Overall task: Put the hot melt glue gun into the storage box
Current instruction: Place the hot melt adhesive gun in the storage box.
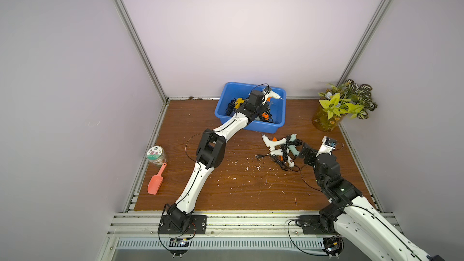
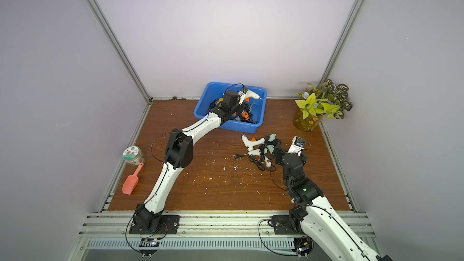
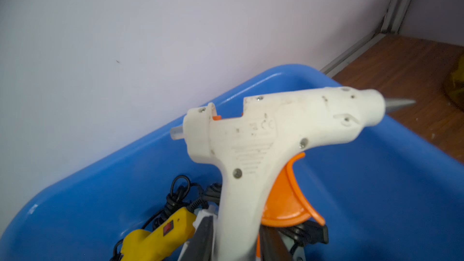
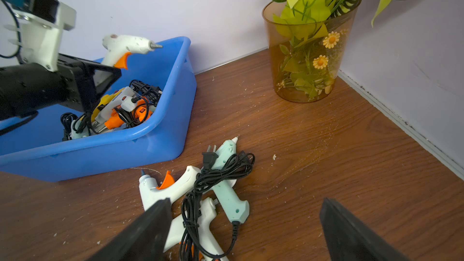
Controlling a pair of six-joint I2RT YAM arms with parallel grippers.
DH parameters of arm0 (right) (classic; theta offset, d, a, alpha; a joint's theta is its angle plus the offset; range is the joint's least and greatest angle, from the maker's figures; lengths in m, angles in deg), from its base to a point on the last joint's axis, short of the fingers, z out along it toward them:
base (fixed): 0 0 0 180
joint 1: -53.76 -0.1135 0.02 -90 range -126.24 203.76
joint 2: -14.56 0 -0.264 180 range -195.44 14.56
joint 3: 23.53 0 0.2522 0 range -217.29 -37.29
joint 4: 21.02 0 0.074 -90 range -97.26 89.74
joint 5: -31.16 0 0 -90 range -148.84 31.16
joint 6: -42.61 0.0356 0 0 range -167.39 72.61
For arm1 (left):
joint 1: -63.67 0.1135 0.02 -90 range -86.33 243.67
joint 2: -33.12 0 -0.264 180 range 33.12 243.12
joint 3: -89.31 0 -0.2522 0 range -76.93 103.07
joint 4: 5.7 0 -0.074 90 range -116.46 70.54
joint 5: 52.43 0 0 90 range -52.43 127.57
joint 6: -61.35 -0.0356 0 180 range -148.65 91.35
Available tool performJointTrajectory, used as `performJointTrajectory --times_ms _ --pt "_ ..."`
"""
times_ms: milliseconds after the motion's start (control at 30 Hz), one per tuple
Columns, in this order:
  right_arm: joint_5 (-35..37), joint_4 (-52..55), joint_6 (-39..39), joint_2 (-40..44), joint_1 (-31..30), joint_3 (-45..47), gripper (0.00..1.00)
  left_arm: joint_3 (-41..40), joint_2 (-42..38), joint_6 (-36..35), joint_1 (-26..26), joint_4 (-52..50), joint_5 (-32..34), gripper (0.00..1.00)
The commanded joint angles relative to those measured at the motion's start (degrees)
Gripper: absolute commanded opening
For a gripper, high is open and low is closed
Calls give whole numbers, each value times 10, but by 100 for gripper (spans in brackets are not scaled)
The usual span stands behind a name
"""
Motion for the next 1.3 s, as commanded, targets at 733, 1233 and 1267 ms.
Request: performJointTrajectory --times_ms 733,1233,1267 --pt "-6 6 7 -100 3 -53 99 16 16 15 25 -57 -1 73" --pt "-133 -36 -22 -204 5 -69 99 -272 -273 137 25 96 19 100" --pt "-143 -39 -22 -206 7 -68 99 -297 -296 148 25 108 23 100"
